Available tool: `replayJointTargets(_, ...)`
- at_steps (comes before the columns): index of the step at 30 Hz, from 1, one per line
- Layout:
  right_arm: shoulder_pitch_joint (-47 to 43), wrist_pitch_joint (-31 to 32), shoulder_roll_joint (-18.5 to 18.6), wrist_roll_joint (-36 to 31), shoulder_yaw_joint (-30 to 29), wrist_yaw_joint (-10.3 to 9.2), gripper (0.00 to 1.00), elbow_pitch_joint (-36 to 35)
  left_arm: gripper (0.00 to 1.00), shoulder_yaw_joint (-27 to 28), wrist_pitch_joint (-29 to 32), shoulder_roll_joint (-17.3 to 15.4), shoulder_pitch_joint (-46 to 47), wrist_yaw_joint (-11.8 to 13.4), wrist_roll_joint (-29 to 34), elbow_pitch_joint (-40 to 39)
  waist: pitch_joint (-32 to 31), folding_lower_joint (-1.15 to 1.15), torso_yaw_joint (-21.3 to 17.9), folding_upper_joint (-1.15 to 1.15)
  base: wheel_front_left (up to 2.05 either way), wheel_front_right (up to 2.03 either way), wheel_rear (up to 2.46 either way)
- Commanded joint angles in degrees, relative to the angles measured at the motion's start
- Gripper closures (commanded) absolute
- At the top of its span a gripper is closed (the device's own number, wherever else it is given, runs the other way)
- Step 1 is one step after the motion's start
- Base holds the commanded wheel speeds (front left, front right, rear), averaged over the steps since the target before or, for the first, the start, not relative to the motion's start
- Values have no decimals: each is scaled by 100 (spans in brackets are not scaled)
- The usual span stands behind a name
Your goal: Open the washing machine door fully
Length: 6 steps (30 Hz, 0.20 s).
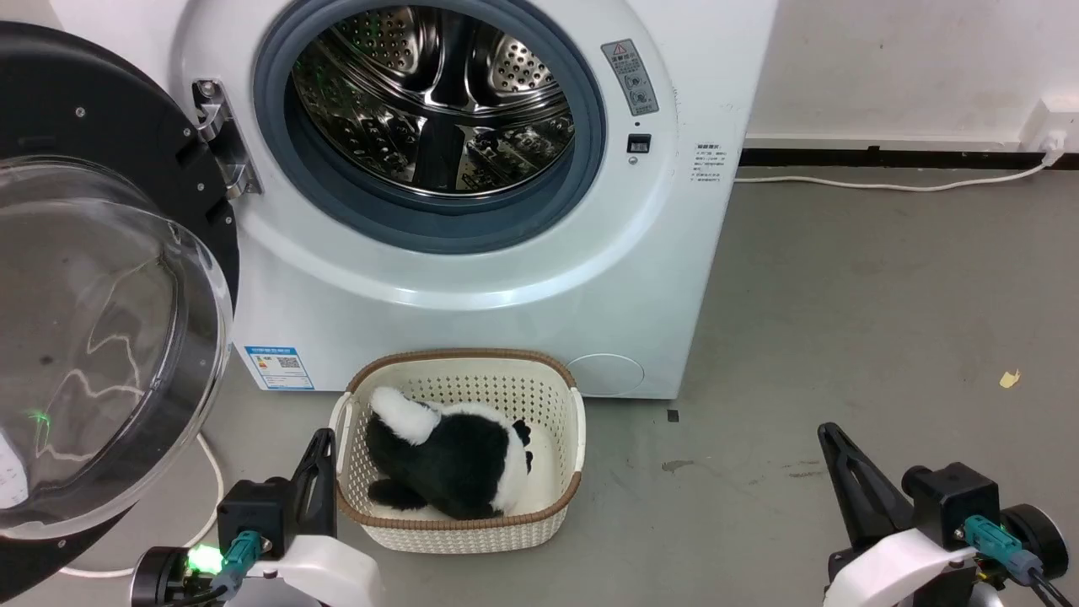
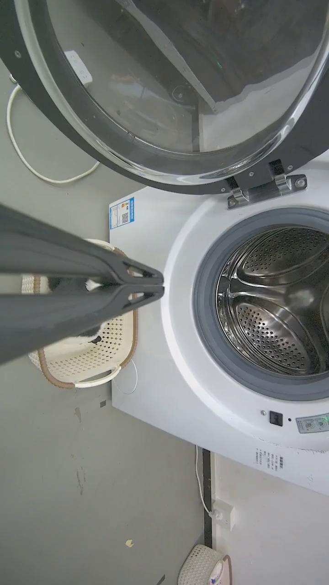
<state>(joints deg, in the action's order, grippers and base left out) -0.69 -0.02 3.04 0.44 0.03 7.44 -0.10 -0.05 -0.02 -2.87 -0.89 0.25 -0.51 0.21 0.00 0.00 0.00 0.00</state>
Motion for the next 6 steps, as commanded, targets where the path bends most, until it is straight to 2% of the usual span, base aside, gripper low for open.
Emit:
replayJointTargets(1, 69, 2, -16, -44, -3, 5, 100, 10, 100, 5, 2, 0, 89, -25, 51, -21, 0, 0, 0, 0, 0, 0, 0)
replayJointTargets(6, 69, 2, -16, -44, -3, 5, 100, 10, 100, 5, 2, 0, 89, -25, 51, -21, 0, 0, 0, 0, 0, 0, 0)
